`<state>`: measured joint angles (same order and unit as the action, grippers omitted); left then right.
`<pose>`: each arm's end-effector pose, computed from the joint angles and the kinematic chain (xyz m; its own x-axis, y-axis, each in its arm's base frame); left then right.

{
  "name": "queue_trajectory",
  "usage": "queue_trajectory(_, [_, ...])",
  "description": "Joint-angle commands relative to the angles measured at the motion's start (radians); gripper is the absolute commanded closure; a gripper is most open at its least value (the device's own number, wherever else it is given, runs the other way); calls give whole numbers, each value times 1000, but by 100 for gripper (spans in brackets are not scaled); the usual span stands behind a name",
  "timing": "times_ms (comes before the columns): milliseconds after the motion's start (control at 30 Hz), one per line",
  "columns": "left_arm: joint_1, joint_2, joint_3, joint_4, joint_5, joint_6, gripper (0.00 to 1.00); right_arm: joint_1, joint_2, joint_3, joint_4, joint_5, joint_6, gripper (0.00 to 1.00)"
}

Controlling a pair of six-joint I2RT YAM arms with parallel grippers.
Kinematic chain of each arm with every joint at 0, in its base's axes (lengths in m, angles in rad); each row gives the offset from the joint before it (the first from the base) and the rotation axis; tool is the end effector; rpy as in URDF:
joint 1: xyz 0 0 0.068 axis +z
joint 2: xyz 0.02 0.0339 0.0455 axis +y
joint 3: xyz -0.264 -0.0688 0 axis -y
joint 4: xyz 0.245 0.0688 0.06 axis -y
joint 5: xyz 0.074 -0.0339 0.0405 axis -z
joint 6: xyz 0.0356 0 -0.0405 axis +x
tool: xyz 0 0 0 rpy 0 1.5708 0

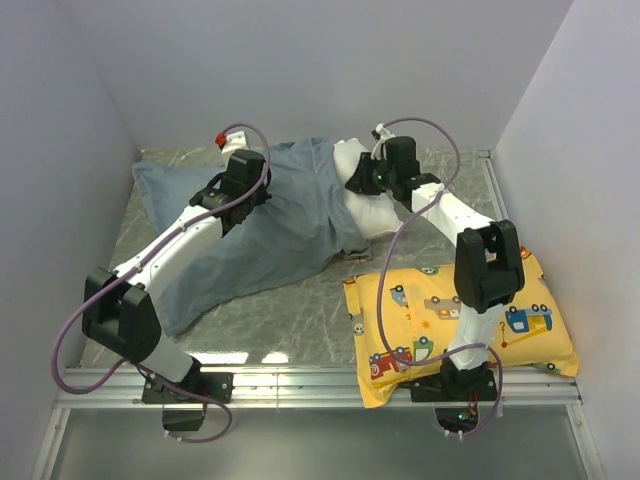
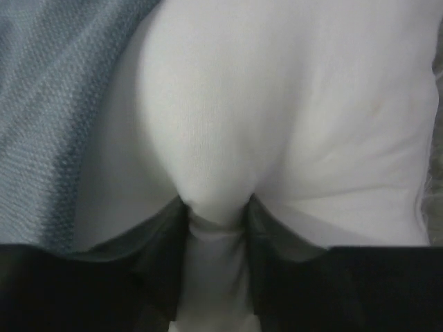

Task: Remove the pillowcase from the pillow

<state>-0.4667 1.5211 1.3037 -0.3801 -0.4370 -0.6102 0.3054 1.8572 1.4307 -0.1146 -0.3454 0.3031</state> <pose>0.3166 -0.1426 0.3231 -0.4663 -0.3464 -0.8140 -0.2099 0.9372 -0.2786 0.4109 0.1422 0.2646 -0.6359 0.0940 -0.7660 -0.3876 0.8194 0.4223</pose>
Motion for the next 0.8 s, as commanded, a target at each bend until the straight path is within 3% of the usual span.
queue_trajectory(0, [10,-24,72,20,18,38,99,12,37,20,-52,3,30,83])
queue_trajectory(33, [11,-16,80,18,26,41,100,14,31,14,-59,12,33,100])
queue_trajectory(133, [16,-4,115,15,38,52,100,14,-27,-55,-39,69,68,100])
queue_trajectory(200, [16,2,143,15,52,61,92,14,-93,-154,18,117,117,100])
queue_trajectory(233, [16,14,155,14,73,67,85,15,-108,-189,44,121,129,100])
queue_trajectory(267, [16,20,178,17,90,72,62,14,-122,-238,84,123,136,100])
queue_trajectory(367, [17,65,239,3,133,96,31,15,-132,-263,99,125,146,100])
queue_trajectory(400, [17,80,259,-9,136,96,28,15,-128,-260,95,121,145,100])
queue_trajectory(667, [16,206,352,-88,191,58,26,23,-128,-253,90,140,142,100])
queue_trajectory(767, [16,234,362,-106,221,47,32,27,-125,-242,79,143,139,100])
